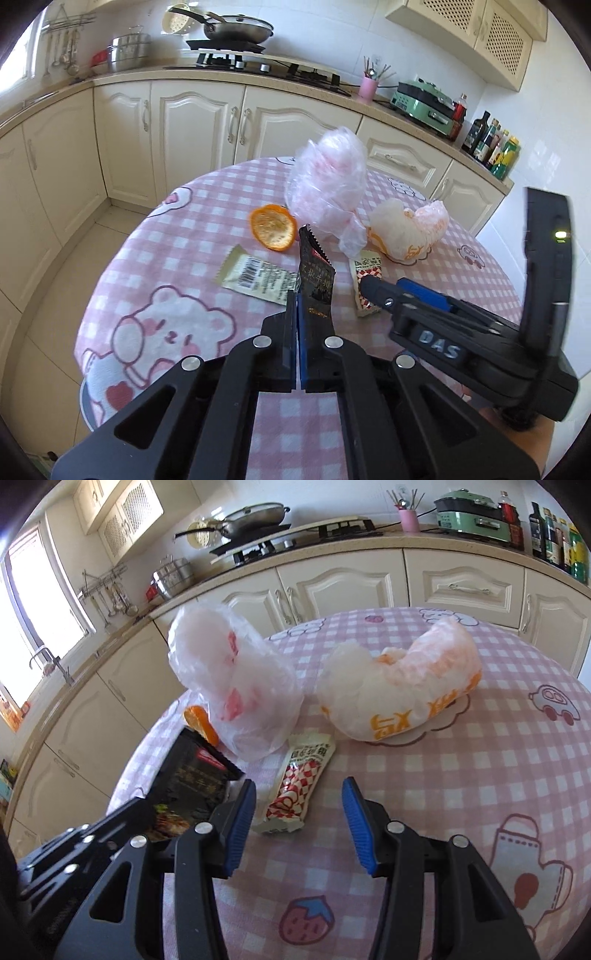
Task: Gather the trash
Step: 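Grasp the black snack bag with the left tool while the right tool grasps the red-white snack wrapper, then carry both wrappers over the blue bucket and open both tools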
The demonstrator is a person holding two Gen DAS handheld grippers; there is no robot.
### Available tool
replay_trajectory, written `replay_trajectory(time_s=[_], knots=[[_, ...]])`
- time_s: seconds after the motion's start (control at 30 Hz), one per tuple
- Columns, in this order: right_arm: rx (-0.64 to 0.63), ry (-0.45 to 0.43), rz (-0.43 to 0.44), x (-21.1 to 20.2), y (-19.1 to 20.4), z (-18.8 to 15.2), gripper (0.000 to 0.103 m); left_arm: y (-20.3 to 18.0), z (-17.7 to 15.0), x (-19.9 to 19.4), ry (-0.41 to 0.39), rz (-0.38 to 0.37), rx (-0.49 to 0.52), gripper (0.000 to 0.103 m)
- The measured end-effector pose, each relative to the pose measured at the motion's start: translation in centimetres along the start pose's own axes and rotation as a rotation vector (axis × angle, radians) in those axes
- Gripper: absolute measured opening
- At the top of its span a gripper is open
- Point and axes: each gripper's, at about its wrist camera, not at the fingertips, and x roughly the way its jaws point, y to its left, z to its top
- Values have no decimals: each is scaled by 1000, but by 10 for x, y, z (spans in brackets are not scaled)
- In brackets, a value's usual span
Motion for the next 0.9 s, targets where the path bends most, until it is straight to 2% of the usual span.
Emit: replay_trajectory(time_s=[0.1, 0.3, 0.5, 0.7, 0.9], knots=[[-37, 16, -18, 5, 8, 0, 21, 7, -1, -4, -8, 1, -17, 0], [-57, 6, -13, -2, 16, -6, 19, 20, -6, -22, -35, -12, -52, 0], [-61, -38, 49, -31, 36, -16, 19, 40, -12, -46, -67, -7, -83, 0], [-103, -62, 113, -51, 76, -26, 19, 63, -18, -74, -111, 14, -119, 0], [-180, -51, 189, -54, 136, -38, 19, 98, -32, -101, -143, 58, -166, 0]])
